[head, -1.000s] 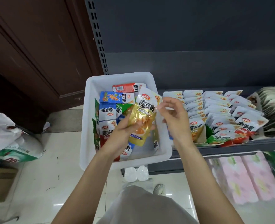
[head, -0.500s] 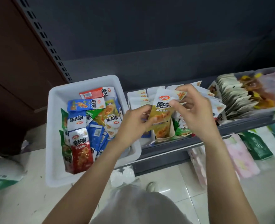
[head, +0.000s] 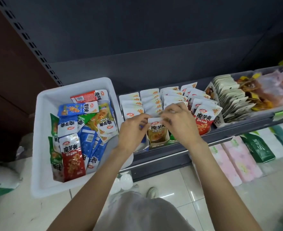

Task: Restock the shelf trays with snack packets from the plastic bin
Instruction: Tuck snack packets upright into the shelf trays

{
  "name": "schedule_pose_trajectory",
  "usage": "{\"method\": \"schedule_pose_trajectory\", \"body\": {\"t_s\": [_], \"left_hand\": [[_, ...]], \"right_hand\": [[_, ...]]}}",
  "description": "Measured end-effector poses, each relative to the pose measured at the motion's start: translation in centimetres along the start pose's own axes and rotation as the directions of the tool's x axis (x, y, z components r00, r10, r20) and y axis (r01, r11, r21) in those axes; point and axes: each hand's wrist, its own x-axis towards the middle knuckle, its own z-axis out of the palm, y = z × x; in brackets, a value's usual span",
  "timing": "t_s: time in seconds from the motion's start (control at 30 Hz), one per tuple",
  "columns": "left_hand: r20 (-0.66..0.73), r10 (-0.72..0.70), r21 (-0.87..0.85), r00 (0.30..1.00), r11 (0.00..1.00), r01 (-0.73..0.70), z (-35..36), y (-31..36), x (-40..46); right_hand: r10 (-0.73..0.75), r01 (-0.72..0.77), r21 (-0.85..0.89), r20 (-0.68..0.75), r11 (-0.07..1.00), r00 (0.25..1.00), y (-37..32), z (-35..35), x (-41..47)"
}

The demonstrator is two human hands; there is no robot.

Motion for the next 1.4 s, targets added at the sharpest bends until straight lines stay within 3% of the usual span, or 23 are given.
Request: {"method": "schedule_pose_trajectory", "body": {"t_s": [0.1,0.2,0.3,0.4,0.53,0.6,0.7,0.8,0.9,0.97,1.13,1.27,1.4], "left_hand": [[0.011,-0.005,0.059,1.0,0.998,0.004,0.4,-0.2,-0.2],[-0.026,0.023,0.082,0.999,0.996,-0.021,0.2,-0.3,-0.4],[-0.156,0.071,0.114,0.985,0.992,-0.054,-1.7,-0.6,-1.1],[-0.337,0.108,0.15,0.935,0.987,-0.06,-4.5,-2.1,-2.6],[-0.345,0.051,0.314,0.937,0.947,0.064,-8.3,-7.5,-5.7],[-0.275,-0.077,0.404,0.958,0.896,0.188,-9.6,-10.6,-6.8],[-0.134,-0.304,0.463,0.943,0.822,0.331,-10.5,-13.5,-6.8],[-0.023,-0.416,0.526,0.909,0.768,0.365,-10.8,-15.0,-6.4],[0.016,-0.481,0.556,0.877,0.733,0.392,-10.7,-16.0,-6.2],[0.023,-0.494,0.569,0.869,0.722,0.394,-10.6,-16.2,-6.0],[0.013,-0.493,0.544,0.87,0.734,0.407,-10.5,-16.7,-5.9],[-0.004,-0.496,0.508,0.868,0.747,0.429,-10.6,-16.8,-6.1],[-0.015,-0.488,0.357,0.873,0.813,0.46,-11.2,-15.8,-5.9]], "right_hand": [[0.012,-0.019,-0.145,-0.047,0.989,0.999,-0.1,1.1,-0.3],[0.042,-0.054,-0.113,-0.107,0.992,0.993,-0.2,1.5,-0.4],[0.129,-0.099,0.15,-0.209,0.984,0.969,-1.2,0.5,-0.4],[0.207,-0.089,0.426,-0.239,0.901,0.949,-4.0,-1.0,-0.3],[0.108,-0.083,0.576,-0.009,0.813,0.994,-9.5,-0.4,1.1],[-0.029,-0.052,0.546,0.14,0.836,0.99,-12.2,1.6,2.3],[-0.157,0.055,0.284,0.348,0.957,0.924,-15.4,7.1,4.7],[-0.06,0.044,0.042,0.528,0.998,0.847,-17.4,12.3,6.9],[0.089,-0.051,-0.078,0.638,0.996,0.765,-18.3,15.6,8.0],[0.129,-0.063,-0.124,0.649,0.99,0.75,-18.7,16.5,7.7],[-0.031,0.126,-0.164,0.486,0.978,0.873,-19.7,15.3,6.2],[-0.064,0.095,-0.039,0.485,0.995,0.872,-19.8,13.7,5.7],[-0.11,0.156,-0.068,0.45,0.985,0.886,-19.8,11.0,5.9]]}}
